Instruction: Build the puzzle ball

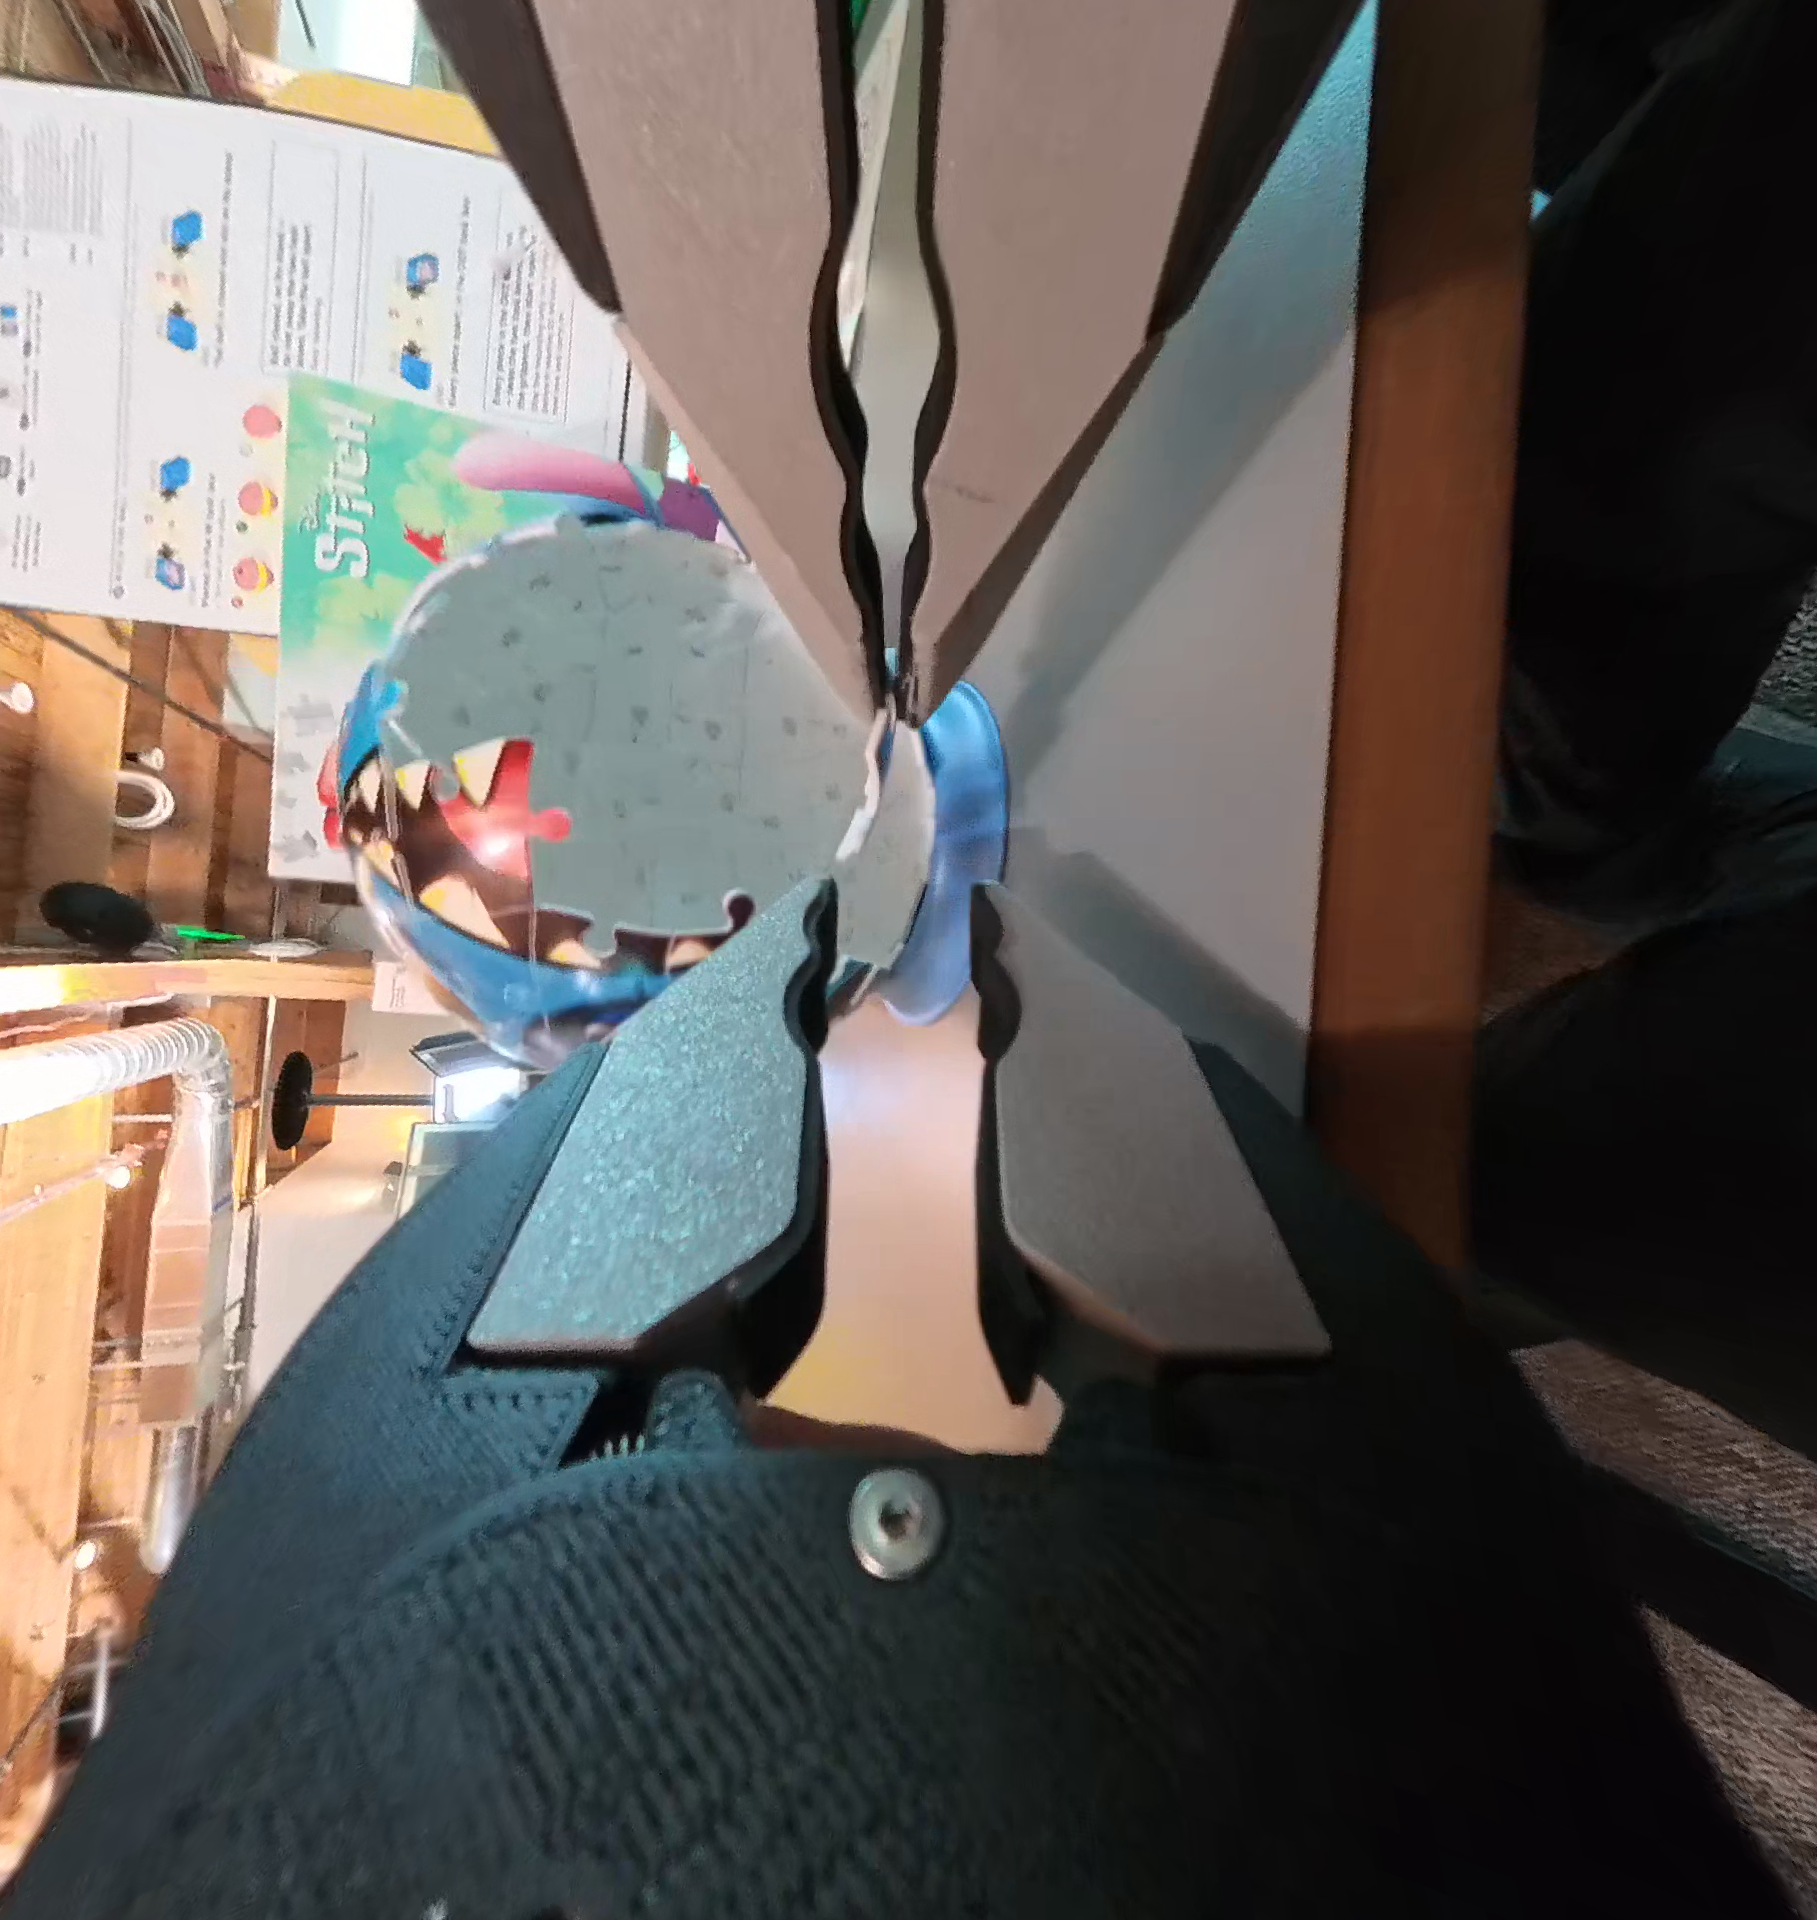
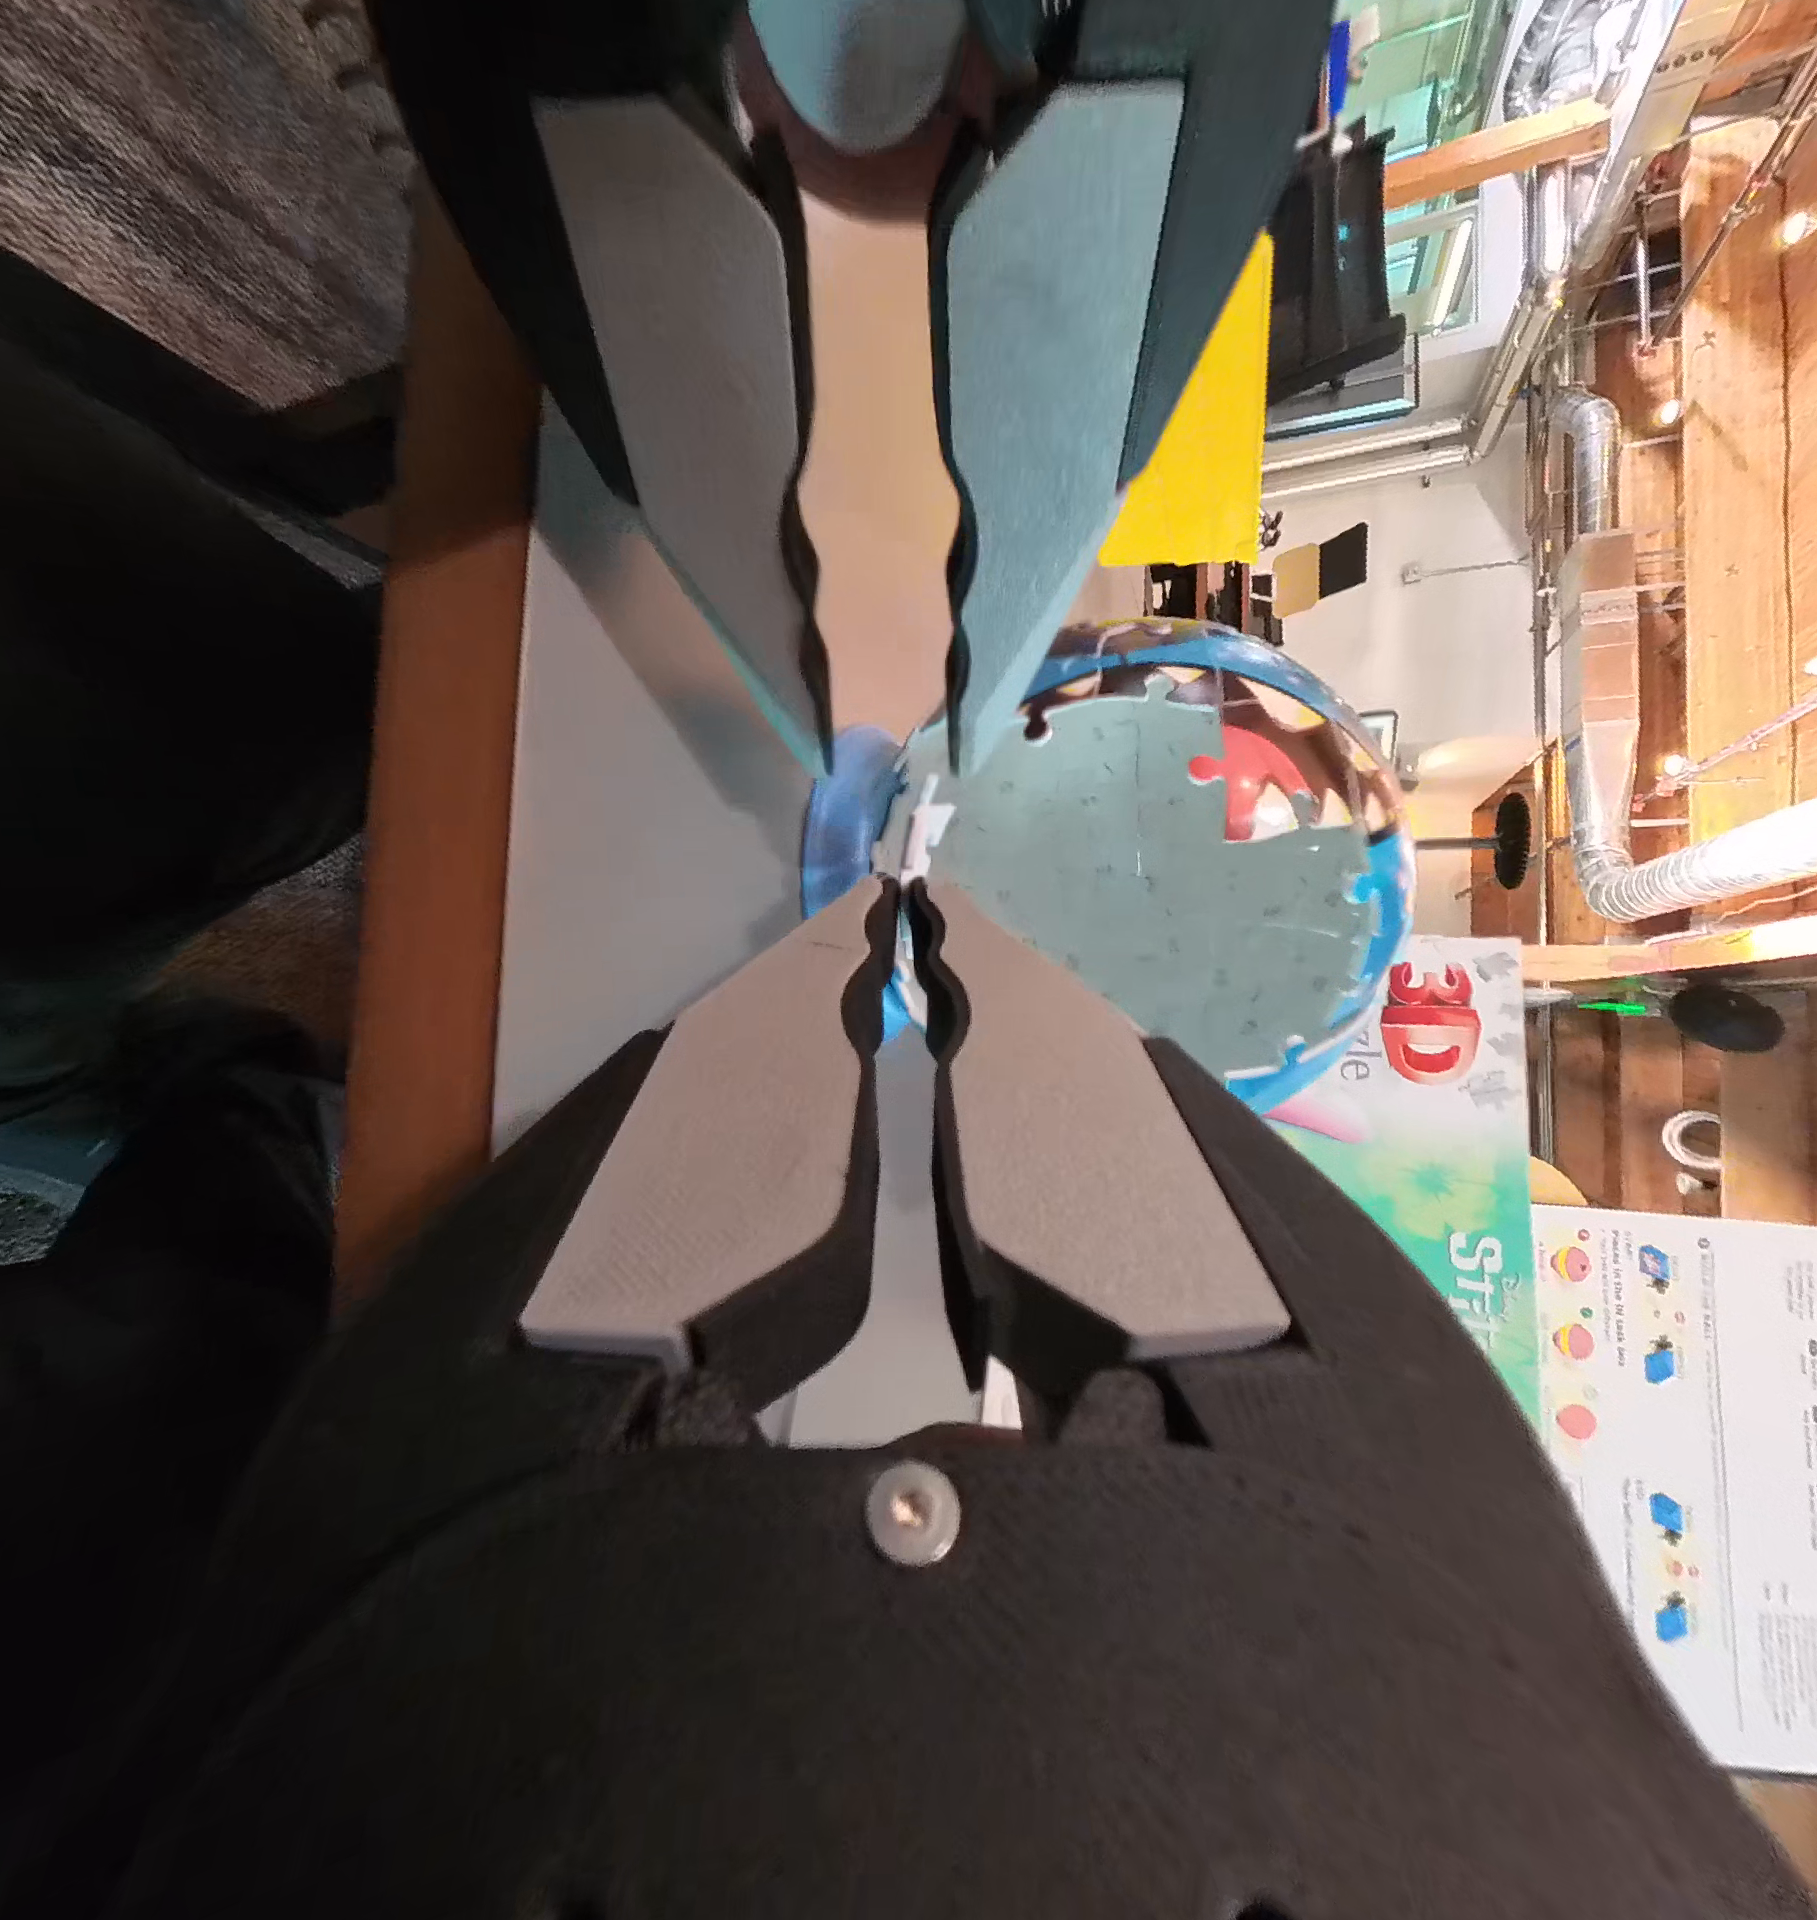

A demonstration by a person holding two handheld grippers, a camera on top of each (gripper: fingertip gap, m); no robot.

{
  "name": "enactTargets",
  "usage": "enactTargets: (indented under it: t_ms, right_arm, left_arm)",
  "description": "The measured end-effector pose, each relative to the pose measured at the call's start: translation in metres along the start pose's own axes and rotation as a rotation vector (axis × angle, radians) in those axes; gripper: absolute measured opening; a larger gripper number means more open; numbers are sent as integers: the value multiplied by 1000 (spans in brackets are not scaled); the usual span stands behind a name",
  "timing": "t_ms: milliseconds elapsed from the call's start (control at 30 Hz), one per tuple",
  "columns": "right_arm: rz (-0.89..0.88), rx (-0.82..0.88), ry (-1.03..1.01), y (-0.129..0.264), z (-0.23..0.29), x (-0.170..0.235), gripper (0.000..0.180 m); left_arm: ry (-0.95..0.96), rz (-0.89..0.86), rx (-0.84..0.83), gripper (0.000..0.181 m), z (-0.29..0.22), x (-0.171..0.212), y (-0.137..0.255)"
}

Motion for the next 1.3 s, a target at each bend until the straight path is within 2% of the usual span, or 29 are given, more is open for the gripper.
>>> enactTargets:
  t_ms: [400, 1300]
  right_arm:
    - [91, -15, 17, -26, 4, 8, 0]
    - [161, -180, -45, -37, 4, 13, 0]
  left_arm:
    - [103, 26, -15, 16, -8, 19, 23]
    - [138, -9, 58, 16, -12, 9, 16]
Point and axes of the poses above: each gripper's, where its closed fingertips meet, y back along the fingers, x out of its underside, z = x × y across the jaws, the point moved 2 cm from there along y, back along the fingers, and after that the axes turned 3 degrees about y, right-handed, at the moved point
